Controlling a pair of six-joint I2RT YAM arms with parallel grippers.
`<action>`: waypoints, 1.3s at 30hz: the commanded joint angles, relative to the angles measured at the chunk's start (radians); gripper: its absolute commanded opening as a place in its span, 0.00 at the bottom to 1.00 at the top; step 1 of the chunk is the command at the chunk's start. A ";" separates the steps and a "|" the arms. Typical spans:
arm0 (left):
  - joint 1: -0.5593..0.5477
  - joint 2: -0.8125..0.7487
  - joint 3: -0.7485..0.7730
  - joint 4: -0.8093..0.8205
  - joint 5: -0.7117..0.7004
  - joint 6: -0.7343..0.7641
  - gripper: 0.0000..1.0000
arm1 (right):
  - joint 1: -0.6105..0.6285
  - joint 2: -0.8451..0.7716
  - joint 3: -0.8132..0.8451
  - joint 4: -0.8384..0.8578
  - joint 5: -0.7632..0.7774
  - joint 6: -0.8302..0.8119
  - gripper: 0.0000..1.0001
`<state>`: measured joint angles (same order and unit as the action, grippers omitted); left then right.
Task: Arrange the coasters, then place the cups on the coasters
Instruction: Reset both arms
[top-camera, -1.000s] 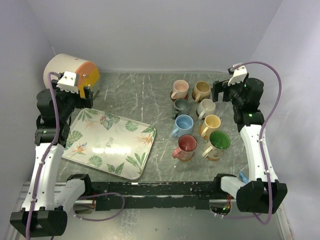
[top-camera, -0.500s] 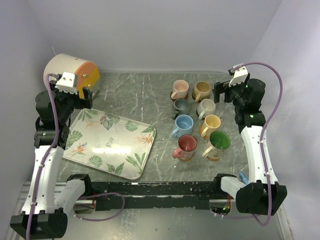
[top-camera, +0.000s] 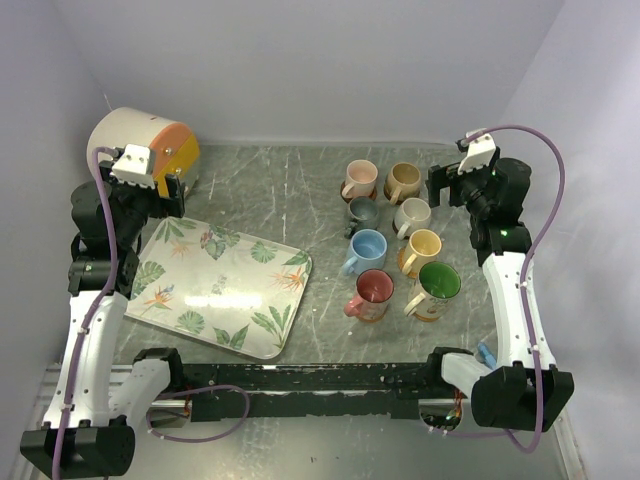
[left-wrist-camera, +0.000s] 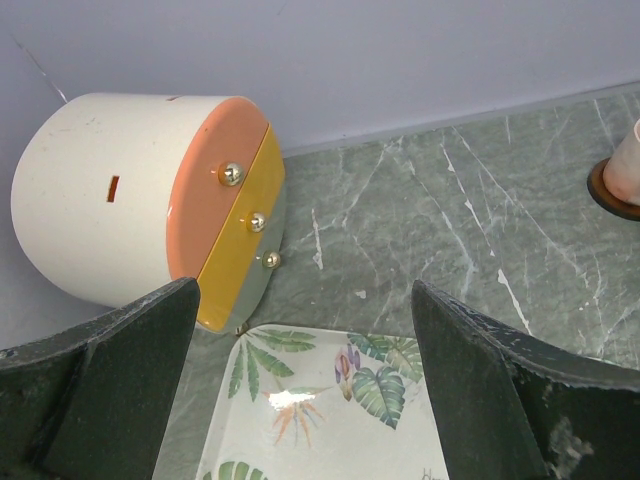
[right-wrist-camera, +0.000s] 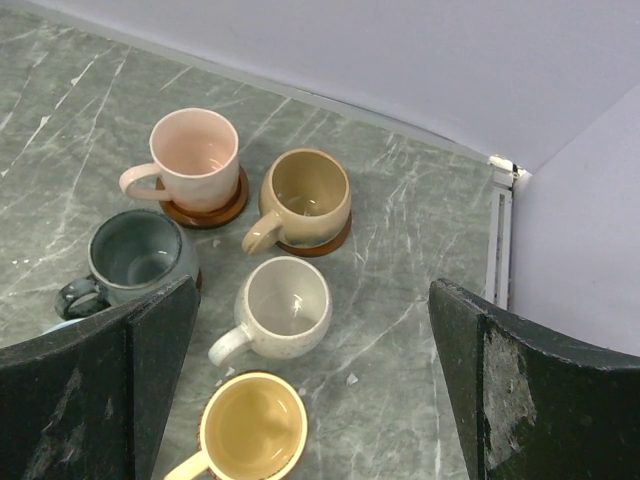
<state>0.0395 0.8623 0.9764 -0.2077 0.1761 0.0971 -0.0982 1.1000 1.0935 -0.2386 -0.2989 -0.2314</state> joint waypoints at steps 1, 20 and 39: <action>0.005 -0.003 -0.007 0.022 -0.014 -0.001 0.98 | -0.005 -0.017 0.016 -0.004 0.002 -0.013 1.00; 0.008 -0.006 -0.012 0.021 -0.010 0.004 0.98 | -0.005 -0.021 0.014 -0.005 0.003 -0.015 1.00; 0.011 -0.009 -0.011 0.016 0.006 0.008 0.98 | -0.005 -0.023 0.017 -0.010 -0.010 -0.017 1.00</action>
<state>0.0433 0.8627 0.9710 -0.2081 0.1764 0.0978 -0.0982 1.0973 1.0935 -0.2543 -0.3004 -0.2436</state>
